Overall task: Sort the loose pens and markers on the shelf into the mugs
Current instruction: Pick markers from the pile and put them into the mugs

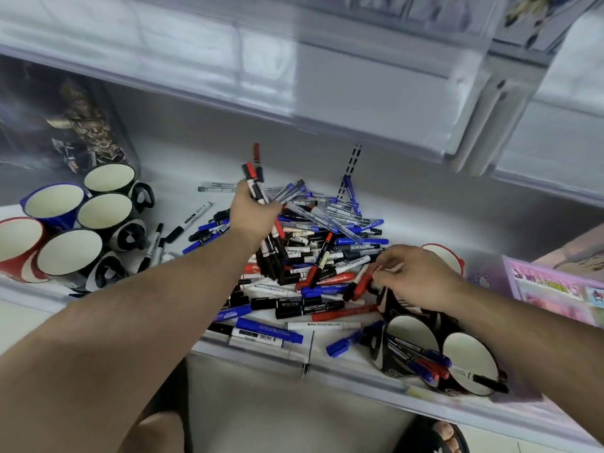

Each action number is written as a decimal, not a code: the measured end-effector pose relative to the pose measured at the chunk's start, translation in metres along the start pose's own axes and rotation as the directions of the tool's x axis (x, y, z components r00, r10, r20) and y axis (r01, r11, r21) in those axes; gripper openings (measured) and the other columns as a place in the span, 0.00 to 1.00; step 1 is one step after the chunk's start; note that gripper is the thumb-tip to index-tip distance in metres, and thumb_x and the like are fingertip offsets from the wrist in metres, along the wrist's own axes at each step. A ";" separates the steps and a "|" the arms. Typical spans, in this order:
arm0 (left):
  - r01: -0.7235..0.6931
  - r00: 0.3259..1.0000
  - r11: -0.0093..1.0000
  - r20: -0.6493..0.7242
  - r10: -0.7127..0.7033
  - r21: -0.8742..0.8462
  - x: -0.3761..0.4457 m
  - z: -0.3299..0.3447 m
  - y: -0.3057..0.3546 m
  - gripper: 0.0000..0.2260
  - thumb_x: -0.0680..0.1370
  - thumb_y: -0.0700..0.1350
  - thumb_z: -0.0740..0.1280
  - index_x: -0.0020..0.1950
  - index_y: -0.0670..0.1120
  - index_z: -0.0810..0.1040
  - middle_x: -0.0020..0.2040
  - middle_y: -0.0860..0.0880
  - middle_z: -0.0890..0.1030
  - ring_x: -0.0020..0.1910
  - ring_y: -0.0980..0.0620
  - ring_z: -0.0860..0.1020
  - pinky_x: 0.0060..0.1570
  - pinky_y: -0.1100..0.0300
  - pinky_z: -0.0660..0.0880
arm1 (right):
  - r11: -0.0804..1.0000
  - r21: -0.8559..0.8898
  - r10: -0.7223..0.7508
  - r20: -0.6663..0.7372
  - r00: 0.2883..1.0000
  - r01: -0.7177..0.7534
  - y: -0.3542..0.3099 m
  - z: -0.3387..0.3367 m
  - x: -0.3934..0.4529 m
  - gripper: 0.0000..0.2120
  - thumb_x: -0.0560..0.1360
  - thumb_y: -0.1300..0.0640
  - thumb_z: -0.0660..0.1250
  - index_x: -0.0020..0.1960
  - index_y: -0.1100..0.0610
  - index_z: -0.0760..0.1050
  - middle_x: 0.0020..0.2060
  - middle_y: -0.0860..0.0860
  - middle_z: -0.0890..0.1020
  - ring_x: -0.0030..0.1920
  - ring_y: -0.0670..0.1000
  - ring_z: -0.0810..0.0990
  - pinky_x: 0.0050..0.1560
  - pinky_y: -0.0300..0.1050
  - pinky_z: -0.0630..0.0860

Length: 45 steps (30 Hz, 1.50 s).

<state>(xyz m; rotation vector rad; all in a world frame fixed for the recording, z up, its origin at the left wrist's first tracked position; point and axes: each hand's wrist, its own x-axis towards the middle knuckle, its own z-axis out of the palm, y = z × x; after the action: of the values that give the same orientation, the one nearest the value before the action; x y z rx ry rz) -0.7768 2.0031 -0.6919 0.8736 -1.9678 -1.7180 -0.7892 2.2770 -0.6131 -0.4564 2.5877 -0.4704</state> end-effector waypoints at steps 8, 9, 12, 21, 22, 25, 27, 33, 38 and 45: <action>0.429 0.842 0.593 0.063 -0.536 -0.681 -0.012 -0.012 0.012 0.23 0.71 0.38 0.66 0.66 0.41 0.70 0.45 0.40 0.82 0.35 0.41 0.83 0.32 0.49 0.79 | 0.698 0.642 0.281 0.163 0.946 -0.318 -0.021 0.003 -0.014 0.15 0.79 0.44 0.65 0.55 0.55 0.78 0.50 0.55 0.83 0.48 0.54 0.83 0.45 0.48 0.79; 0.458 0.835 0.566 0.114 -0.538 -0.686 -0.018 -0.010 0.013 0.20 0.71 0.38 0.65 0.63 0.40 0.72 0.45 0.40 0.83 0.35 0.40 0.84 0.33 0.47 0.79 | 0.611 0.699 0.308 0.224 0.925 -0.373 -0.025 0.007 -0.016 0.20 0.79 0.41 0.63 0.57 0.58 0.77 0.52 0.57 0.83 0.49 0.55 0.83 0.47 0.50 0.80; 0.506 0.836 0.539 0.227 -0.500 -0.674 -0.048 0.005 0.024 0.05 0.75 0.39 0.63 0.51 0.42 0.74 0.38 0.43 0.80 0.35 0.42 0.81 0.37 0.44 0.81 | 0.391 0.788 0.295 0.383 0.875 -0.476 -0.038 0.018 -0.022 0.28 0.79 0.35 0.58 0.61 0.60 0.73 0.56 0.61 0.80 0.54 0.61 0.80 0.57 0.58 0.78; 0.502 0.857 0.495 0.331 -0.395 -0.709 -0.120 0.020 0.047 0.07 0.77 0.39 0.62 0.39 0.43 0.75 0.36 0.43 0.79 0.37 0.42 0.79 0.48 0.43 0.79 | 0.088 0.884 0.214 0.434 0.875 -0.460 -0.066 0.024 -0.049 0.31 0.80 0.35 0.53 0.61 0.61 0.75 0.51 0.66 0.82 0.47 0.66 0.83 0.47 0.61 0.81; 0.497 0.859 0.487 0.327 -0.394 -0.718 -0.126 0.019 0.050 0.08 0.77 0.39 0.62 0.37 0.43 0.74 0.35 0.43 0.78 0.37 0.43 0.79 0.45 0.45 0.79 | 0.102 0.884 0.215 0.428 0.878 -0.456 -0.067 0.024 -0.053 0.32 0.80 0.35 0.53 0.60 0.62 0.76 0.50 0.66 0.83 0.45 0.65 0.84 0.43 0.58 0.81; 0.482 0.867 0.485 0.314 -0.387 -0.730 -0.142 0.017 0.060 0.10 0.76 0.40 0.62 0.35 0.44 0.72 0.30 0.46 0.76 0.29 0.46 0.78 0.38 0.50 0.79 | 0.180 0.875 0.225 0.409 0.884 -0.450 -0.070 0.029 -0.062 0.33 0.79 0.34 0.53 0.54 0.62 0.78 0.42 0.63 0.84 0.30 0.57 0.80 0.29 0.44 0.76; 0.479 0.868 0.477 0.319 -0.379 -0.737 -0.155 0.013 0.067 0.13 0.78 0.40 0.61 0.33 0.44 0.71 0.25 0.48 0.75 0.22 0.50 0.75 0.34 0.57 0.74 | 0.243 0.861 0.230 0.396 0.889 -0.447 -0.070 0.031 -0.070 0.32 0.79 0.33 0.53 0.50 0.60 0.79 0.34 0.60 0.81 0.23 0.52 0.72 0.23 0.38 0.66; 0.514 0.857 0.462 0.403 -0.322 -0.723 -0.188 0.010 0.073 0.16 0.76 0.44 0.63 0.28 0.48 0.77 0.30 0.50 0.77 0.26 0.52 0.75 0.40 0.58 0.68 | 0.331 0.889 0.227 0.251 0.941 -0.317 -0.070 0.037 -0.092 0.25 0.79 0.35 0.56 0.43 0.56 0.75 0.24 0.53 0.72 0.19 0.48 0.62 0.21 0.36 0.55; 0.581 0.813 0.465 0.513 -0.277 -0.669 -0.208 0.010 0.074 0.10 0.77 0.48 0.63 0.36 0.50 0.77 0.36 0.52 0.80 0.36 0.51 0.78 0.42 0.56 0.72 | 0.301 0.939 0.160 0.125 0.979 -0.169 -0.075 0.040 -0.106 0.22 0.77 0.35 0.60 0.40 0.51 0.78 0.26 0.46 0.81 0.28 0.44 0.80 0.31 0.41 0.77; 0.594 0.789 0.466 0.588 -0.176 -0.656 -0.217 0.000 0.078 0.04 0.68 0.40 0.63 0.37 0.47 0.78 0.33 0.49 0.79 0.31 0.50 0.79 0.41 0.55 0.73 | 0.737 0.675 -0.034 0.057 0.998 -0.014 -0.063 0.030 -0.119 0.18 0.78 0.31 0.48 0.55 0.35 0.73 0.51 0.45 0.82 0.49 0.48 0.81 0.52 0.49 0.78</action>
<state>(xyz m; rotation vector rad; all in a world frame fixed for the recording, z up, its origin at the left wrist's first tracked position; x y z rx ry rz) -0.6338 2.1530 -0.5918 0.6068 -0.8393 -2.9634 -0.6602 2.2609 -0.5675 -0.2134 2.1348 -1.3138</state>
